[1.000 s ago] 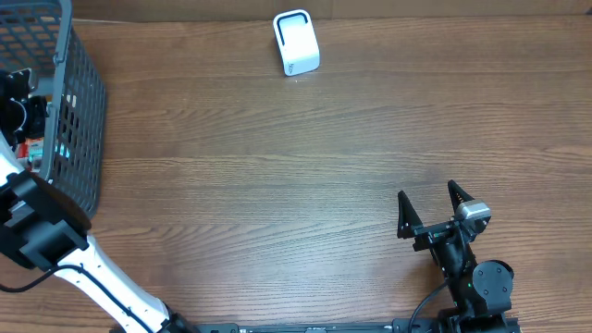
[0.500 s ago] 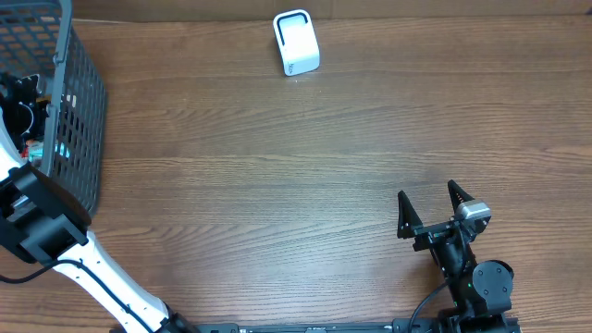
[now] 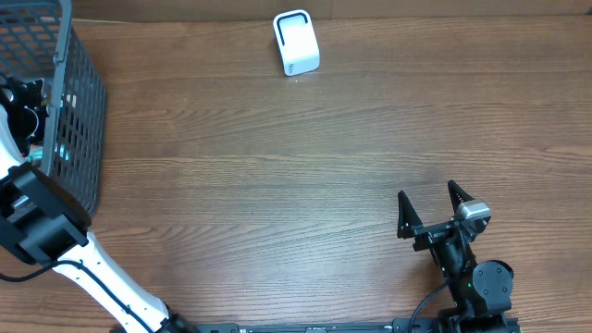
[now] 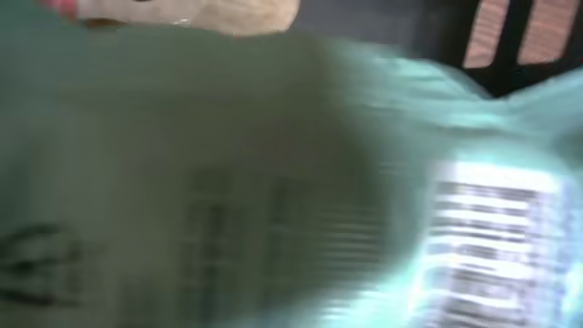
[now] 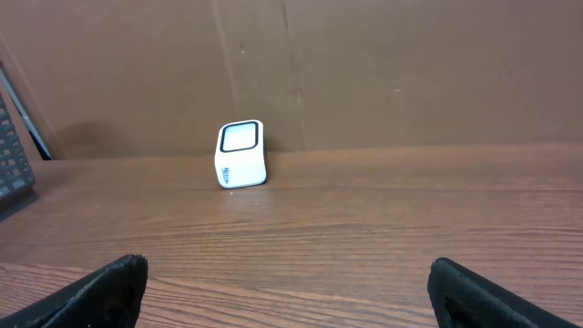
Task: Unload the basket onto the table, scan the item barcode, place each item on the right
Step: 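Grasp the mint-green wipes pack with the left gripper and lift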
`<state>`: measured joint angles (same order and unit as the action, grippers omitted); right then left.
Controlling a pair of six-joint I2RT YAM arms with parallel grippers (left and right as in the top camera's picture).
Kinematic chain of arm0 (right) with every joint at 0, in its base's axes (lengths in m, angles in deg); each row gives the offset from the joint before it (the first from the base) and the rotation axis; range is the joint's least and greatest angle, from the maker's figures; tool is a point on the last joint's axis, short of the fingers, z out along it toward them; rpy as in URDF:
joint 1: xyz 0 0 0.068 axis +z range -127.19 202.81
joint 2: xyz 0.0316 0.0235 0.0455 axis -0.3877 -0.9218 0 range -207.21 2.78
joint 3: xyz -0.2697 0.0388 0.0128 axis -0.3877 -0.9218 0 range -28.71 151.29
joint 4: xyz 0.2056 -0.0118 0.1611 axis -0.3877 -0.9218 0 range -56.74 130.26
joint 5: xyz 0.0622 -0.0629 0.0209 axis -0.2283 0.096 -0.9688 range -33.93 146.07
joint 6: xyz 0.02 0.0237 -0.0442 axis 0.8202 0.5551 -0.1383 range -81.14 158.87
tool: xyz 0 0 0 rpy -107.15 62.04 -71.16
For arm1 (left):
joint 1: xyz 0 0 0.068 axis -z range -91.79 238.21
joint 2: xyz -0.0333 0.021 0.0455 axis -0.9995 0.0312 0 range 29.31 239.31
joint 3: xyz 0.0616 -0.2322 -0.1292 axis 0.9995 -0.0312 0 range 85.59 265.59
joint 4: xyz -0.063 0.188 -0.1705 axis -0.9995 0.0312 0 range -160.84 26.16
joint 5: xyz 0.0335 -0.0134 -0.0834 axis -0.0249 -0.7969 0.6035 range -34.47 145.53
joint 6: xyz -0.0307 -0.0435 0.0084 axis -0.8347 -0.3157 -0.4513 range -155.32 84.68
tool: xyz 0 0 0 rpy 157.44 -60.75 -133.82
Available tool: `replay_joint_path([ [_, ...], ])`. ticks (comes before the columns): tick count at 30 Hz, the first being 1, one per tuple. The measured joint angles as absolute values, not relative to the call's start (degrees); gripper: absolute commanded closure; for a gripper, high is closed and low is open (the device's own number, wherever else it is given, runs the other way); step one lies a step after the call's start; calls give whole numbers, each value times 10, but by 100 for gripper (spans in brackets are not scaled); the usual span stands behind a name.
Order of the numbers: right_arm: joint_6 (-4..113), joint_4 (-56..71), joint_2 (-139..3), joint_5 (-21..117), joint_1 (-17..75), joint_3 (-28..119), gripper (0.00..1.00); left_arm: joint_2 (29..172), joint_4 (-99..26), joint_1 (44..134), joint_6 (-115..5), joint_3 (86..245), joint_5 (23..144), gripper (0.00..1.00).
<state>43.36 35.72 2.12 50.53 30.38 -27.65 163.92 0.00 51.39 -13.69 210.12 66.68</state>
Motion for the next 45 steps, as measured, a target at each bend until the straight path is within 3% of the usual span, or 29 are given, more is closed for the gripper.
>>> replay_joint_path([
  [7, 433, 357, 21, 505, 304, -276, 0, 1639, 7, 514, -134, 2106, 668, 49],
  [20, 434, 357, 21, 505, 304, -276, 0, 1616, 27, 514, -172, 2123, 658, 49],
  [37, 434, 357, 21, 505, 304, -276, 0, 1273, -17, 524, -311, 2133, 619, 51],
  [45, 434, 357, 21, 505, 304, -276, 0, 1182, 40, 650, -357, 2134, 606, 50],
])
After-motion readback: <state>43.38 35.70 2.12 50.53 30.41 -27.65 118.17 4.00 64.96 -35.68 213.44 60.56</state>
